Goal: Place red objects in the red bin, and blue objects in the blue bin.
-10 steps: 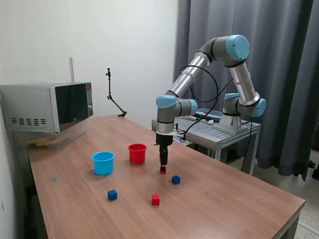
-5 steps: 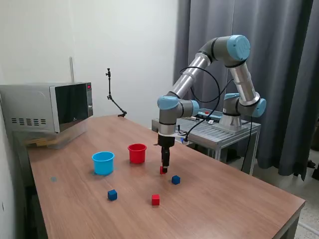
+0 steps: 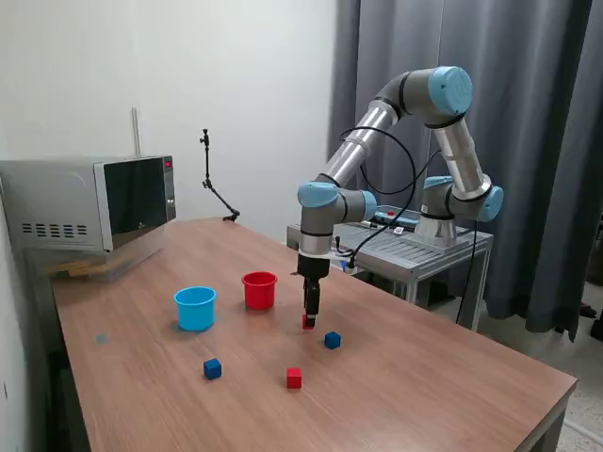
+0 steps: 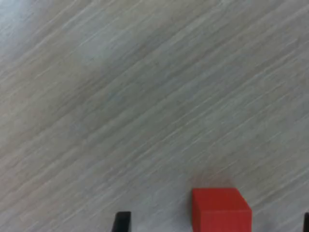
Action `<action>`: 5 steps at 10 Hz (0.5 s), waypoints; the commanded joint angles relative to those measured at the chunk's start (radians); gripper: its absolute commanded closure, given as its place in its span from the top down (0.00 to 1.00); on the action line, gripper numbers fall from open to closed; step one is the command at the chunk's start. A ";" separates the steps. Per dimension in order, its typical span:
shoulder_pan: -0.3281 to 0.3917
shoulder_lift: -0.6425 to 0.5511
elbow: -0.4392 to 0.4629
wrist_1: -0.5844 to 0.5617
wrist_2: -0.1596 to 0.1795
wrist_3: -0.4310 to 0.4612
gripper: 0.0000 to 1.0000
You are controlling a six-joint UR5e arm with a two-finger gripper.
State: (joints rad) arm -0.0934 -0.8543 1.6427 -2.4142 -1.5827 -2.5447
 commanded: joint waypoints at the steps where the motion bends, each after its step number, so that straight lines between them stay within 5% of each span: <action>1: 0.000 0.004 -0.001 -0.005 -0.003 -0.005 1.00; 5: 0.000 0.004 0.000 -0.016 -0.010 -0.048 1.00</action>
State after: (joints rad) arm -0.0933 -0.8500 1.6427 -2.4272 -1.5906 -2.5725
